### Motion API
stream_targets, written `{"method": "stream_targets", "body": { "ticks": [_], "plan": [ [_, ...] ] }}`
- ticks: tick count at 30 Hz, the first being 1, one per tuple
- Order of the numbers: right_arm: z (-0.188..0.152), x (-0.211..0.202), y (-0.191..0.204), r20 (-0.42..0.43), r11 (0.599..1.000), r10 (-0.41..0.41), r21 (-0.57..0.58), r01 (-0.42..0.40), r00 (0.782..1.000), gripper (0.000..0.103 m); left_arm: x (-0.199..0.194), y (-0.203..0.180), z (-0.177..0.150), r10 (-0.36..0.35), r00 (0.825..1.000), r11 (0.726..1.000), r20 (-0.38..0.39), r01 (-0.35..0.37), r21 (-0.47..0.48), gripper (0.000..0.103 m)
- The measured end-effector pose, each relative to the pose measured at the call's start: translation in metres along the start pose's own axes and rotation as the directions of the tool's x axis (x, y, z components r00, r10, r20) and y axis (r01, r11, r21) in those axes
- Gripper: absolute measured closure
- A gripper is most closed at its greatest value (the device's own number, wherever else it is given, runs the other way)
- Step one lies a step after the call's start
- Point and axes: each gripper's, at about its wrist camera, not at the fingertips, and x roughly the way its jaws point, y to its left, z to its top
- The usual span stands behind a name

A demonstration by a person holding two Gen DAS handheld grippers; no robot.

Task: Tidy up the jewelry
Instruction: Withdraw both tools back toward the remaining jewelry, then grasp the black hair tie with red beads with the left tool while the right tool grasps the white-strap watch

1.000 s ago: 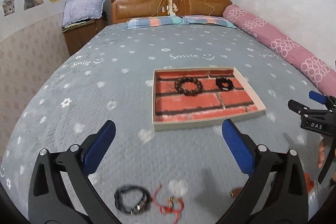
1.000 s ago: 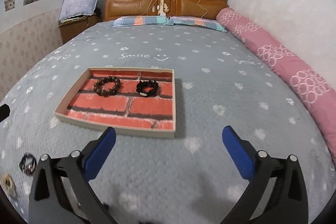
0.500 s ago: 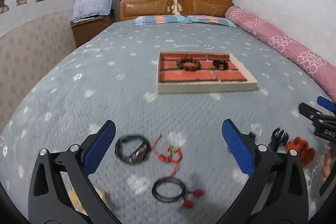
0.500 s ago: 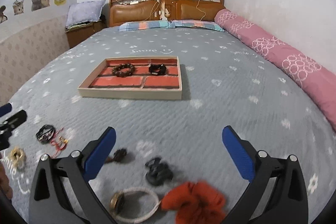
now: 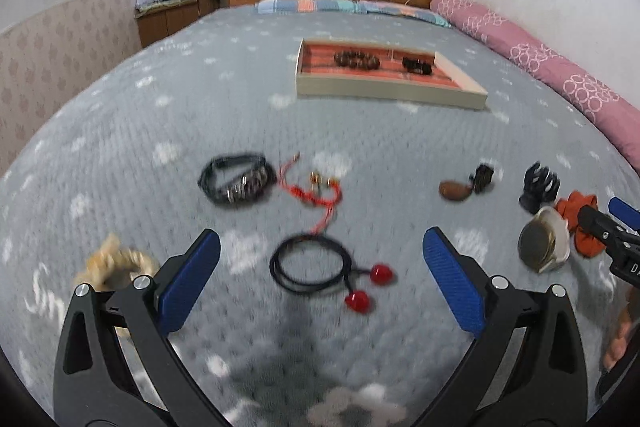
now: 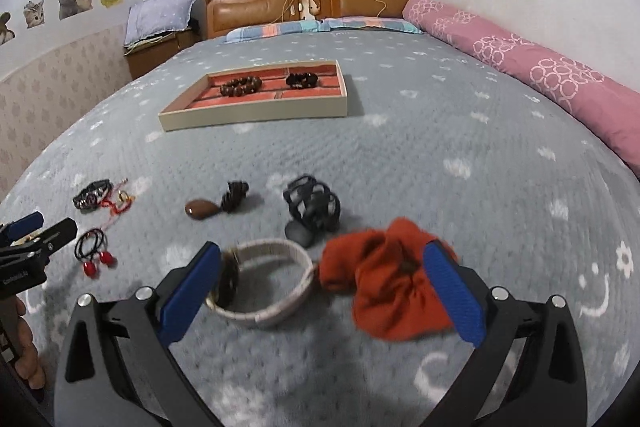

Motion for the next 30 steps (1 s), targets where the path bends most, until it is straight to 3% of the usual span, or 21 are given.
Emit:
{"method": "stream_targets", "body": {
  "ticks": [7,13,24,30],
  "plan": [
    [-0.014,-0.004,0.006,0.021,1.0,-0.002,-0.011,0.002,1.0,0.006,0.006,0.01,-0.008,-0.009,1.0,0.999,-0.021,0.008,-0.044,0.005],
    [-0.017,0.006,0.011,-0.027,0.999,0.022,-0.034,-0.023,0.999,0.029,0.011,0.006,-0.01,-0.009,0.999,1.0,-0.032,0.008,-0.029,0.005],
    [-0.016,0.032,0.006,-0.132,0.999,0.052,0.006,-0.052,0.99,0.045,0.026,0.012,-0.01,-0.045,0.995,0.998,-0.085,0.04,-0.058,0.005],
    [-0.012,0.044,0.005,-0.164,0.999,0.047,0.017,-0.045,0.985,0.053,0.033,0.013,-0.01,-0.077,0.991,0.995,-0.11,0.07,-0.066,0.015]
  ]
}}
